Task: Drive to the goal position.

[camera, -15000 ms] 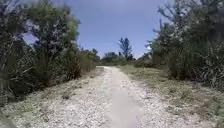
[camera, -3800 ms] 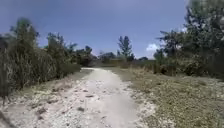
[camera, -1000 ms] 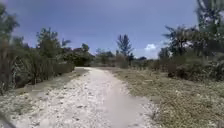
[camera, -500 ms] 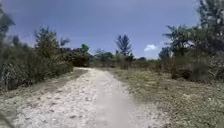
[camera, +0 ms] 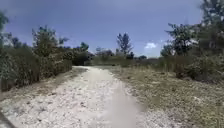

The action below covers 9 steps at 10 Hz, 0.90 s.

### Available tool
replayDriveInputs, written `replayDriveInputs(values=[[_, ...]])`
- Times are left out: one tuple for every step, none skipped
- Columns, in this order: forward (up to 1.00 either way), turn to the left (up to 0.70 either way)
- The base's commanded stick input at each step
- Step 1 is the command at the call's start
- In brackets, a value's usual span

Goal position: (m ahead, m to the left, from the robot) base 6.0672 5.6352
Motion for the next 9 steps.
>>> replayDriveInputs(values=[[0.50,0.00],[0.50,0.00],[0.50,0.07],[0.50,0.50],[0.50,0.50],[0.50,0.17],[0.50,0.00],[0.50,0.00],[0.50,0.00]])
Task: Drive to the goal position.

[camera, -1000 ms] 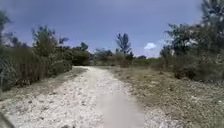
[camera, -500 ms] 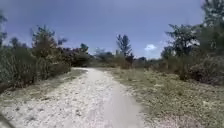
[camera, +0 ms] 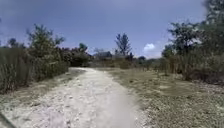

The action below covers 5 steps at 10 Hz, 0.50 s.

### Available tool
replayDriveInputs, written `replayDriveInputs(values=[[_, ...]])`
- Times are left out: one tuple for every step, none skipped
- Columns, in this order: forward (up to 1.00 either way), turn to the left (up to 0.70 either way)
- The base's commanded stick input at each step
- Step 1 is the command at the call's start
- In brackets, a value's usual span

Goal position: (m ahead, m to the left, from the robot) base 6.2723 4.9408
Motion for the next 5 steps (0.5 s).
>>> replayDriveInputs(values=[[0.50,0.00],[0.50,0.00],[0.50,0.00],[0.50,0.00],[0.50,0.00]])
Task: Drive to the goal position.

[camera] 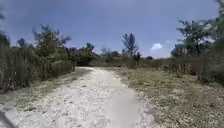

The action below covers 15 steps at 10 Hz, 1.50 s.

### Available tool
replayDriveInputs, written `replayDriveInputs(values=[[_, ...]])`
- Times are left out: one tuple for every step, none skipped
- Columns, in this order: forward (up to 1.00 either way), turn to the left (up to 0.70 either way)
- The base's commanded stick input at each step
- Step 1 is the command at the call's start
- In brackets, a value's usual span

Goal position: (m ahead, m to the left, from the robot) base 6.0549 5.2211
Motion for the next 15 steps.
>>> replayDriveInputs(values=[[0.50,0.00],[0.50,0.00],[0.50,0.00],[0.50,0.00],[0.50,0.00],[0.50,0.00],[0.50,0.00],[0.50,0.00],[0.50,0.00],[0.50,0.00],[0.50,0.00],[0.50,0.00],[0.50,0.00],[0.50,0.00],[0.50,0.00]])
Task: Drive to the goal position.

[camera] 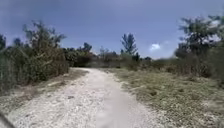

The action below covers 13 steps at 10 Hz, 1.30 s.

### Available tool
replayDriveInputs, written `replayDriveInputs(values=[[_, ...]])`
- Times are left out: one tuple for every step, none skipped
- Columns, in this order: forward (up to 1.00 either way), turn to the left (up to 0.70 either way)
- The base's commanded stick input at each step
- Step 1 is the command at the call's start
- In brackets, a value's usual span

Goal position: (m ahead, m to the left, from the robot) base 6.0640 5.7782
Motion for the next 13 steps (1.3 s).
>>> replayDriveInputs(values=[[0.50,0.00],[0.50,0.00],[0.50,0.00],[0.50,0.00],[0.50,0.00],[0.50,0.00],[0.50,0.00],[0.50,0.00],[0.50,0.00],[0.50,0.00],[0.50,0.00],[0.50,0.00],[0.50,0.00]])
